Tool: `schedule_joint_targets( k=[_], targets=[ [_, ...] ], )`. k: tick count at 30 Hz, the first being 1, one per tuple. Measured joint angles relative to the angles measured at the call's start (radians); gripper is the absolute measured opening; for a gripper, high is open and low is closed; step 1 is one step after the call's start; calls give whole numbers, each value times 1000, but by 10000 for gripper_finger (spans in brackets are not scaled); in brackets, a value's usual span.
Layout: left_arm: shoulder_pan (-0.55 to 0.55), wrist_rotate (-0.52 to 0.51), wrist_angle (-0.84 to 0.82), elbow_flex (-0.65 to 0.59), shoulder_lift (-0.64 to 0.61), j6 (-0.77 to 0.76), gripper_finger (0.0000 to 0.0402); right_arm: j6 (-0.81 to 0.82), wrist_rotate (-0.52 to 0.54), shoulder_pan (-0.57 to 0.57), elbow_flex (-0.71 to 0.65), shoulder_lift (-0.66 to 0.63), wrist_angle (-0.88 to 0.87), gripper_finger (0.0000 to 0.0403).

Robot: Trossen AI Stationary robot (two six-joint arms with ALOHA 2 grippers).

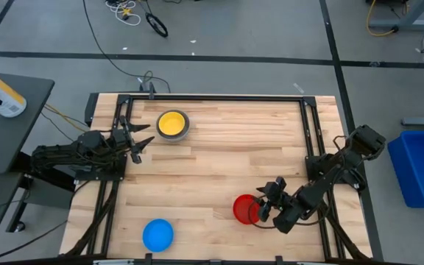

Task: Nest bowls inside each other
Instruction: Stack the red bowl on the yellow bowl

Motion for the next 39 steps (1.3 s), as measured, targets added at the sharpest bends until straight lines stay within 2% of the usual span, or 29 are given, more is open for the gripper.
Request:
schedule_joint_targets(
  k=[7, 19, 24, 26, 31, 39],
  targets=[
    [0, 0, 0, 0, 0, 0, 228, 20, -15, 1, -102, 1, 210, 218],
    [0, 0, 4, 0, 0, 0, 228, -59, -104, -36, -114, 7, 344, 199],
    [0, 0, 4, 0, 0, 0, 228, -67, -204, -79, -114, 86, 396, 185],
    [0, 0, 3, 0, 0, 0, 228, -81, -213, -91, -114, 125, 443, 179],
    [0, 0, 3, 0, 0, 0, 228, -147, -224, -103, -113, 161, 541, 132],
    [0, 0, 3, 0, 0, 0, 228, -199, -227, -102, -60, 161, 492, 28]
  ],
)
